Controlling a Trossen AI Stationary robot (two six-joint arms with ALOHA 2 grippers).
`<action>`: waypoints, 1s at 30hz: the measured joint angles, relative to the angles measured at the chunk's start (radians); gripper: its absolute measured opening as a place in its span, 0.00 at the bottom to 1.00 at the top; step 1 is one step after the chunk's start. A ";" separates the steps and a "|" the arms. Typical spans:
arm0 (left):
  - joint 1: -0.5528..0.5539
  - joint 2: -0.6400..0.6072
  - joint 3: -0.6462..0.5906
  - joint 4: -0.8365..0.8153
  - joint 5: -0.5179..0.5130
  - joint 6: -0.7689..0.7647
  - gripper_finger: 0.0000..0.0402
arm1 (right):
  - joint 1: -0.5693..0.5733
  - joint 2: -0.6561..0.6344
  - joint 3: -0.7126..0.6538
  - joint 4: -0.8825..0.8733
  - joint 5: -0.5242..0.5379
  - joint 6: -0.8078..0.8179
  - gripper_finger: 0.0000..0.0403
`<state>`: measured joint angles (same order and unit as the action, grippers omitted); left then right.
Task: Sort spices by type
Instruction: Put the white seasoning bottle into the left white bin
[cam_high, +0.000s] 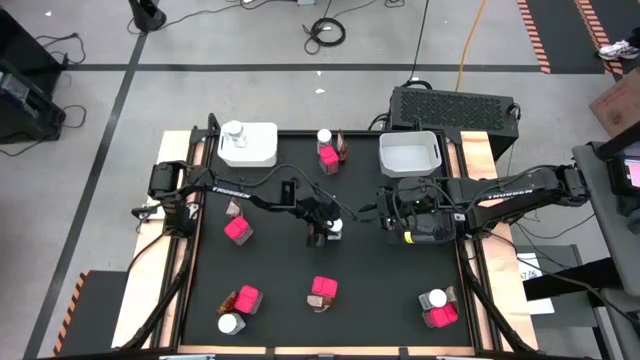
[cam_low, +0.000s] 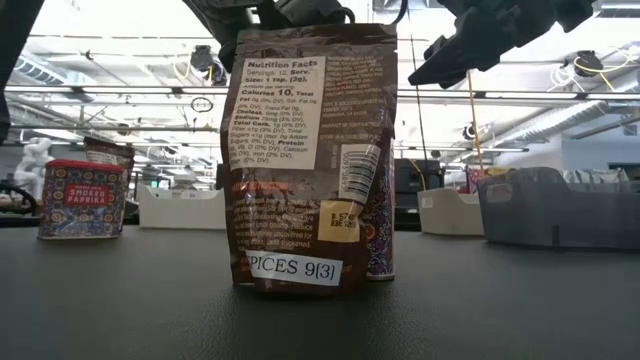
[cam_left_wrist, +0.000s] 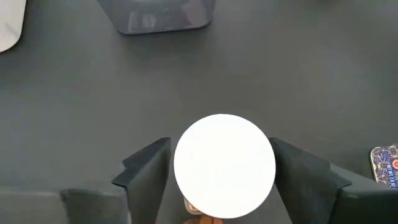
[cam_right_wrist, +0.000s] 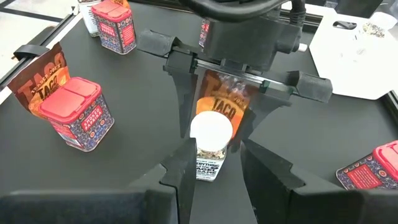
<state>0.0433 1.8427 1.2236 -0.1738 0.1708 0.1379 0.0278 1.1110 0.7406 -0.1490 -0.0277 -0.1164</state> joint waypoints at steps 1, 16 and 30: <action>0.000 0.000 0.000 0.000 0.000 0.000 0.63 | 0.000 0.000 0.000 0.001 0.000 0.000 0.30; 0.000 -0.004 0.063 -0.030 0.001 0.000 0.55 | 0.000 0.000 0.000 0.002 0.000 0.000 0.30; 0.098 -0.253 0.160 -0.237 -0.057 0.000 0.55 | -0.002 0.000 0.000 -0.013 0.000 -0.001 0.30</action>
<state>0.1411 1.5895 1.3838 -0.4103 0.1140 0.1375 0.0261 1.1114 0.7403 -0.1616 -0.0273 -0.1169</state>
